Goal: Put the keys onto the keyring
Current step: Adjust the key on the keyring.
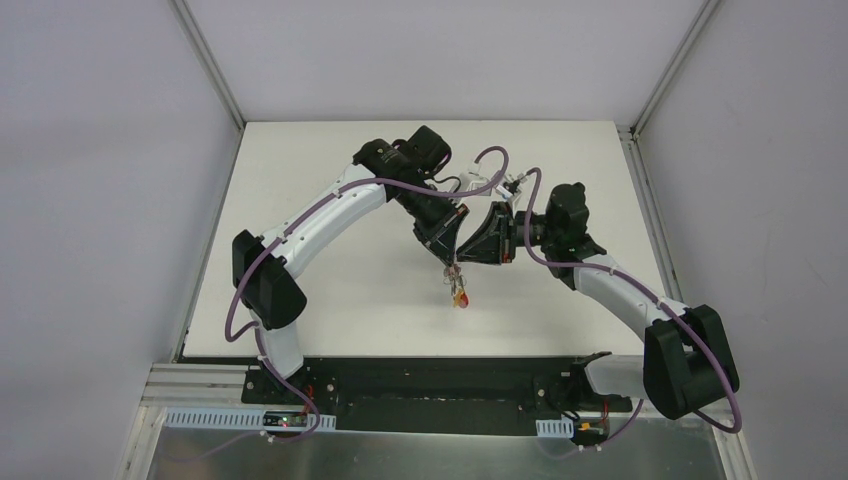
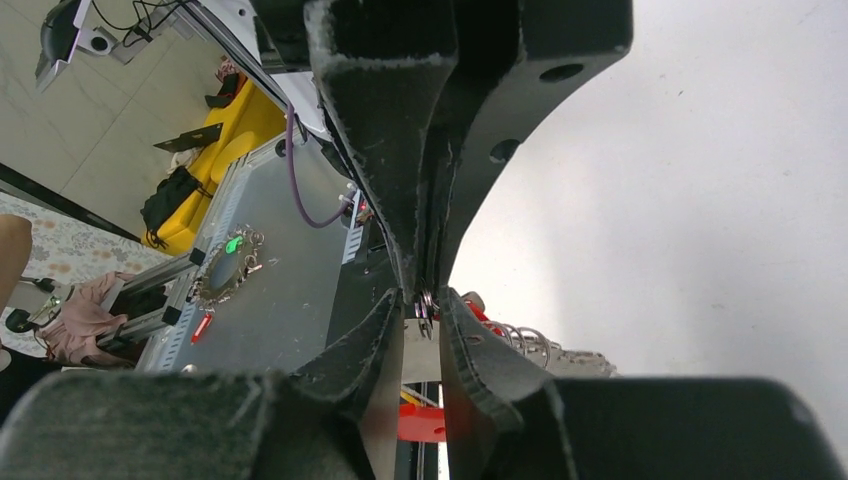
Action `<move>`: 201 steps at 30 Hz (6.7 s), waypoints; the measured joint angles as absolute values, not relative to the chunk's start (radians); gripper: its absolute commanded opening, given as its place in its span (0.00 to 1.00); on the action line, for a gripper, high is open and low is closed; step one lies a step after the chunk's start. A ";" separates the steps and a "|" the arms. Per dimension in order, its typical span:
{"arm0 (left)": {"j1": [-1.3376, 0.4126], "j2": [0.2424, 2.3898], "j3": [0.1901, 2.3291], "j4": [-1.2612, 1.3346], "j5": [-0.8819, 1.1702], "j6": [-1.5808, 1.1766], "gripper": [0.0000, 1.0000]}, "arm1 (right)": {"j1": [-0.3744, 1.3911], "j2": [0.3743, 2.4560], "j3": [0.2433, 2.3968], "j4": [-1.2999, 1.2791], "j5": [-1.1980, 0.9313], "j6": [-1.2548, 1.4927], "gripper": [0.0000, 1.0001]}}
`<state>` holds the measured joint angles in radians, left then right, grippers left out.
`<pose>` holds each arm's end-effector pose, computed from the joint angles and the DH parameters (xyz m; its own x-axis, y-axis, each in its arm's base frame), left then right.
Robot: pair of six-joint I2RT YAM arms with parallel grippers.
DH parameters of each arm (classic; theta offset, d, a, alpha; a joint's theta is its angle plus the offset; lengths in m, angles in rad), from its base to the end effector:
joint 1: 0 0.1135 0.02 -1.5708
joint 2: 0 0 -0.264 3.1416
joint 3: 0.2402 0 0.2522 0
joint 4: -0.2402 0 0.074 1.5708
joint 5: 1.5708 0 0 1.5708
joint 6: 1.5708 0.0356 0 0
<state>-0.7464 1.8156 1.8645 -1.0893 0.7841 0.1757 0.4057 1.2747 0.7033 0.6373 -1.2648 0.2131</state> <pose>0.2589 -0.2737 0.3560 -0.4936 0.6252 -0.6046 0.8423 0.1706 -0.5114 0.2310 0.1362 0.2896 -0.1509 0.0045 -0.9885 -0.9835 -0.1020 0.1497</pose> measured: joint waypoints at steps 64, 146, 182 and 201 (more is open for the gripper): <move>-0.712 1.777 1.798 -0.978 0.863 0.147 0.00 | 0.389 1.288 0.723 0.652 -1.262 0.253 0.00; -0.747 1.706 1.594 -0.679 0.882 0.222 0.00 | 0.294 1.287 0.659 0.931 -1.261 0.503 0.00; -0.700 1.650 1.605 -0.599 0.918 0.155 0.26 | 0.294 1.281 0.656 0.885 -1.261 0.435 0.00; -0.701 1.680 1.566 -0.553 0.943 0.111 0.01 | 0.294 1.281 0.656 0.883 -1.261 0.434 0.00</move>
<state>-0.7013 1.6798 1.5658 -0.5526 0.9432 0.1112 0.2943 1.2808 0.6559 0.8829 -1.2610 0.4339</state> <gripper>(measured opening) 0.123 0.005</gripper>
